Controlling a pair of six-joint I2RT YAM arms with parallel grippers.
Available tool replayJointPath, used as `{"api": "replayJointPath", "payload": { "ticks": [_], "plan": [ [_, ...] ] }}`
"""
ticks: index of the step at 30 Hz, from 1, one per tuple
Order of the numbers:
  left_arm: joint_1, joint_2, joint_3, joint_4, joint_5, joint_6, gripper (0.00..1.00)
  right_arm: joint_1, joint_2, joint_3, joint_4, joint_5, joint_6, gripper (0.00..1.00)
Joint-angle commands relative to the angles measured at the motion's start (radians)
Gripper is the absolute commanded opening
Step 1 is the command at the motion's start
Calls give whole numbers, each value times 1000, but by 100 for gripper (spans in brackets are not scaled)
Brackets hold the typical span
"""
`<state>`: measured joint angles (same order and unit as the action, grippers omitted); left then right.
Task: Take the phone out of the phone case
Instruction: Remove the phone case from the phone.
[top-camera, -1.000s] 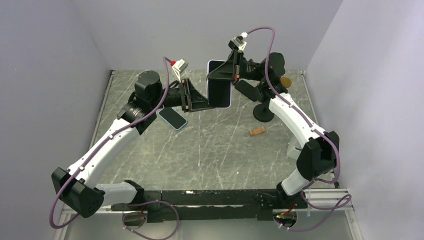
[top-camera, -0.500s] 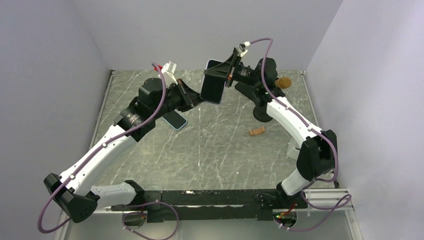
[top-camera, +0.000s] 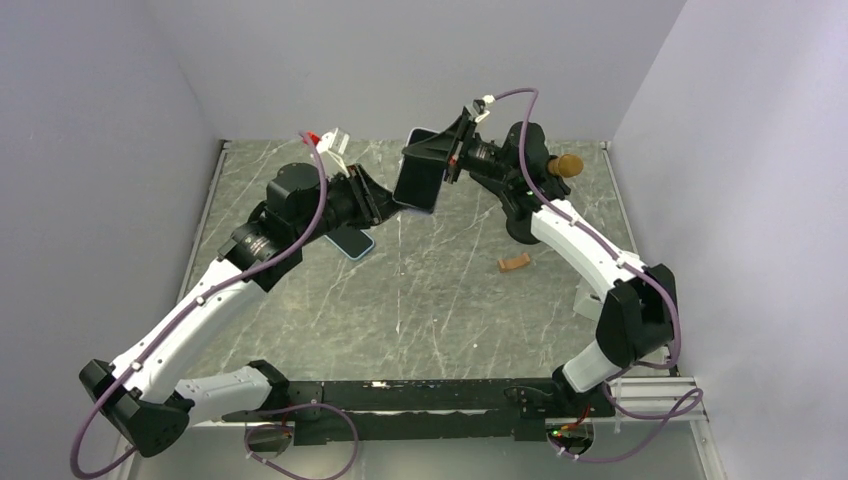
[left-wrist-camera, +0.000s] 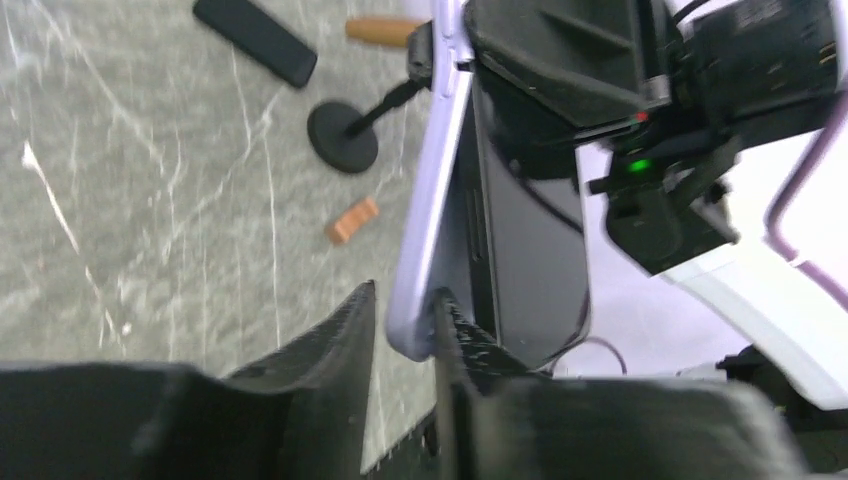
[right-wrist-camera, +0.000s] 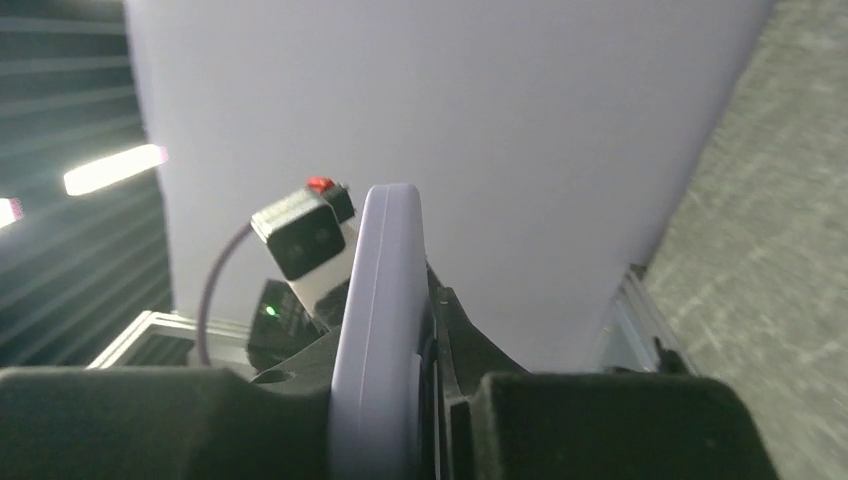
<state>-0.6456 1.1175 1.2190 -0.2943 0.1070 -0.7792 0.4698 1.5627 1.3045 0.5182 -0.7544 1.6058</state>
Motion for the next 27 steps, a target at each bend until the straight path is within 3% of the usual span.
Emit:
{"api": "replayJointPath", "payload": {
  "ticks": [1,5,9,12,17,22,27],
  "plan": [
    [61,74,1,-350,94,64,38,44,-213,105,-198,-161,-127,0],
    [67,-95,-105,-326,27,-1,69,-2,-243,78,-391,-150,-320,0],
    [106,-261,-195,-335,1,-96,81,-10,-231,135,-647,-113,-550,0],
    [139,-323,-221,-306,111,-195,82,-9,-228,133,-706,-93,-614,0],
    [135,-296,-294,7,362,-437,78,-10,-222,76,-636,-103,-568,0],
    [124,-294,-298,84,373,-515,77,-10,-205,92,-635,-102,-556,0],
    [102,-300,-296,167,372,-586,68,-14,-200,106,-656,-96,-572,0]
  ]
}}
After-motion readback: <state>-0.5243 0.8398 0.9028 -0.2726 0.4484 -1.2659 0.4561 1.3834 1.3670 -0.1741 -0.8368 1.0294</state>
